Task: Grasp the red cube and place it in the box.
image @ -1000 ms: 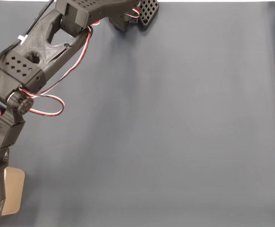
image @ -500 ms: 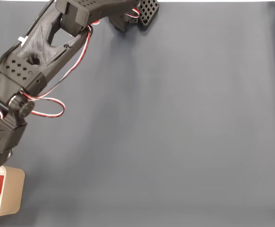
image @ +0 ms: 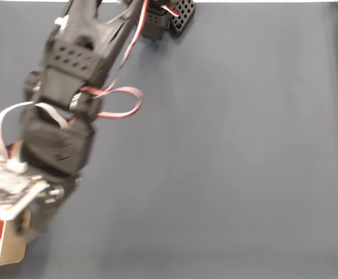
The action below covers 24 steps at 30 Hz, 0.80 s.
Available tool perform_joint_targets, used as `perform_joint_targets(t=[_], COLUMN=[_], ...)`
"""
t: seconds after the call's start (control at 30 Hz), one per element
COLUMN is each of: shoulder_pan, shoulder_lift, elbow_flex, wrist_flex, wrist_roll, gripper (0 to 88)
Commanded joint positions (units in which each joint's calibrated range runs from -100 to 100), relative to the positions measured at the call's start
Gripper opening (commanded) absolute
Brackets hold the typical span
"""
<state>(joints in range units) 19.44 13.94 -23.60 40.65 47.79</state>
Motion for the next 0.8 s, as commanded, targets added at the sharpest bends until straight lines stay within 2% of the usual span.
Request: perform_joint_targets(t=[0.0, 0.33, 0.77], shoulder_pan=[-4.1, -13.04, -18.44], shoulder_lift=[-12.12, -36.64, -69.31], elbow_flex=[6.45, 36.28, 72.87], wrist_flex=[-1.31, -3.19, -2.62], wrist_roll=[-0.34, -0.05, 1.03], gripper=[0.0, 0.0, 0.0])
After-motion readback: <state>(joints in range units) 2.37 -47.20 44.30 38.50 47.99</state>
